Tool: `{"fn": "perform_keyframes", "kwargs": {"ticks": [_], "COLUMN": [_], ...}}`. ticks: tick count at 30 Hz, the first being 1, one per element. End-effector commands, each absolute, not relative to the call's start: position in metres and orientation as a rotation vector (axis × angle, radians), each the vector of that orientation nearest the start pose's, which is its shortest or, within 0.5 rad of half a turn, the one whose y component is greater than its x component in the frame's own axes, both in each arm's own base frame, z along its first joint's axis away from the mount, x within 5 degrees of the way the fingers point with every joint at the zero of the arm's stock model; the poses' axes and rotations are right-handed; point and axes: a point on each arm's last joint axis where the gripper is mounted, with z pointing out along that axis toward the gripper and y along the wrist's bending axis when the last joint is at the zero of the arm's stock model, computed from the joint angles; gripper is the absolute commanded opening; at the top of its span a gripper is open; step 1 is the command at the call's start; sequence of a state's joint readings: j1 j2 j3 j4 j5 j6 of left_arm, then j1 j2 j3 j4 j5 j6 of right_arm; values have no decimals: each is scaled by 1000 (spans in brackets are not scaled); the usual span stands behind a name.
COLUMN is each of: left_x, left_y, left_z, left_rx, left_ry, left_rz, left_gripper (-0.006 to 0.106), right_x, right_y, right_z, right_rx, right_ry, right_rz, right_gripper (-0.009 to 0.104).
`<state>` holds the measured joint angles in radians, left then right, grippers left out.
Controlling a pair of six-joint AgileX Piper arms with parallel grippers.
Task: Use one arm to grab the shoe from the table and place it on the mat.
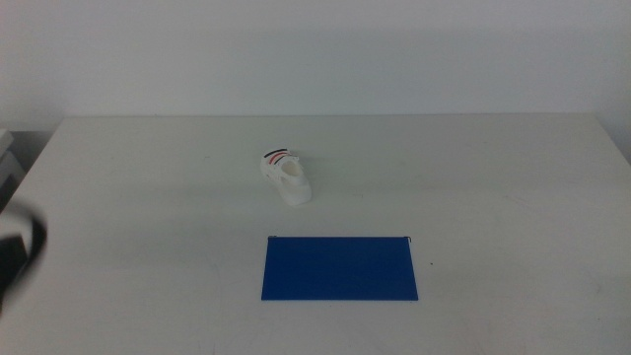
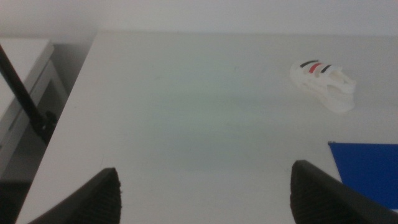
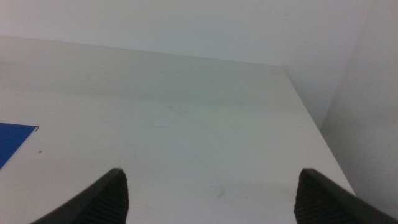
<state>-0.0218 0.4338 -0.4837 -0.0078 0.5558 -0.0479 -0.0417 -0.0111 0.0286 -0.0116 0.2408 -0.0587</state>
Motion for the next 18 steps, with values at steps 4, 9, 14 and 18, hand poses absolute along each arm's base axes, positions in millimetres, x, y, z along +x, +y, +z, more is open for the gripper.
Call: {"fn": "perform_keyframes", "kwargs": {"ticks": [4,9,14,18], "left_x": [129,172,216,236], "left_y": [-5,-9,-13,-14], "left_z": [352,377,394,396], "left_rx": [-35,-46,-63,-67], "left_ry": [2095,2242,2280,2292], "left_rz": [-79,-113,-161,-171], "left_gripper": [94,94,94,94], "right_x": [57,57,57,57], "right_y": [-3,-3,-3,-3], "right_z": [187,187,187,187], "right_rx": [-35,-35,-35,-35], "right_ry": [1677,1677,1677,1677], "right_rz": [-102,-102,-102,-102], "right_gripper": [78,78,78,78]}}
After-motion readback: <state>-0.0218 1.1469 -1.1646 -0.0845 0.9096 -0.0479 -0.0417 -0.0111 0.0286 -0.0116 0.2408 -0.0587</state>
